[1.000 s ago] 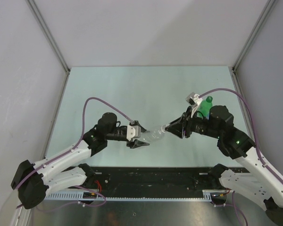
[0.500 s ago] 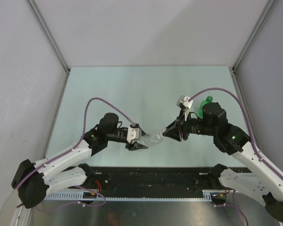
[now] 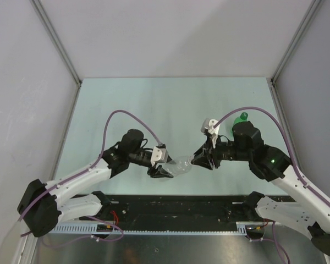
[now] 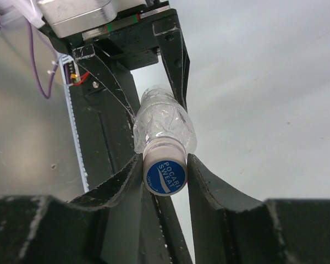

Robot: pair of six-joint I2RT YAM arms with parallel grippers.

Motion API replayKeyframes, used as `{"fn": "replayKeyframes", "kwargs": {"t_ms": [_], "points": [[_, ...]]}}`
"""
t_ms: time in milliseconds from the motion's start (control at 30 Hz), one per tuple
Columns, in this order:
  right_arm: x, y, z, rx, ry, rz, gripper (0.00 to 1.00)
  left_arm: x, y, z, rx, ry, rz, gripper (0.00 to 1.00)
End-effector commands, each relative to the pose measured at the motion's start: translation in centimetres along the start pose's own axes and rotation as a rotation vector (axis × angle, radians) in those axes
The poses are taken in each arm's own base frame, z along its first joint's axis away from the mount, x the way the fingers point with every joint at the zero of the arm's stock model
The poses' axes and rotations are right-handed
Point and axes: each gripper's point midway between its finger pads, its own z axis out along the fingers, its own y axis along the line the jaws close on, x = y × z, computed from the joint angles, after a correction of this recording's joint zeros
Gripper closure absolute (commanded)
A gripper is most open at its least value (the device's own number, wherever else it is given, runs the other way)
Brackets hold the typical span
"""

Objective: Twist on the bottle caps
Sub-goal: Screw the bottle cap onto the plastic bottle.

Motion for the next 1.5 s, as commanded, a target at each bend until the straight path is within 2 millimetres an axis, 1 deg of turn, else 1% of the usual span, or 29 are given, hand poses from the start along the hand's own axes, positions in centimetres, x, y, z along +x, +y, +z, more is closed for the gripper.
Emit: {"fn": "replayKeyframes", "kwargs": {"t_ms": [0,167,300,467,567,733,833,967,1067,1133,1200,1300,1367,1467], "points": [[1.5,1.7,-0.1,-0.082,0.075,-0.064,0.64,-6.8,1.5,0.4,0.021,-0.140,0.069,1.00],[2.2,2.2,0.2,-0.121,0.101,-0.086,0.66,-7.2,0.8,0.5,0.064,-0.156,0.071,1.00],[2.9,3.6,0.2,-0.218,0.128,-0.090,0.68,-8.2,0.0,0.0,0.084,-0.186,0.163,1.00],[2.9,3.1,0.6,-0.186,0.137,-0.046,0.68,-10.2,0.3,-0.7,0.044,-0.220,0.220,1.00],[2.9,2.4,1.3,-0.148,0.149,0.011,0.68,-11.3,1.3,-0.9,-0.013,-0.227,0.241,1.00],[3.2,0.4,2.6,-0.023,0.171,0.131,0.69,-13.3,2.2,-1.3,-0.085,-0.261,0.296,1.00],[3.1,-0.4,3.0,0.036,0.168,0.205,0.70,-14.4,3.4,-1.8,-0.175,-0.284,0.297,1.00],[3.3,-0.9,3.2,0.089,0.171,0.294,0.70,-15.1,5.0,-2.6,-0.291,-0.297,0.286,1.00],[3.8,-2.2,3.4,0.176,0.170,0.350,0.70,-15.3,7.3,-3.2,-0.429,-0.309,0.197,1.00],[3.8,-3.3,3.5,0.243,0.146,0.374,0.71,-15.0,8.3,-3.3,-0.483,-0.308,0.153,1.00],[3.6,-4.4,3.7,0.298,0.107,0.391,0.72,-14.8,8.5,-2.9,-0.483,-0.310,0.133,1.00],[3.2,-4.8,4.2,0.317,0.076,0.426,0.73,-14.9,8.3,-2.5,-0.475,-0.313,0.137,1.00],[3.4,-5.0,4.5,0.330,0.078,0.452,0.73,-15.0,8.3,-2.5,-0.484,-0.315,0.147,1.00],[4.0,-6.0,4.5,0.396,0.088,0.481,0.72,-15.2,8.3,-2.7,-0.498,-0.323,0.150,1.00]]}}
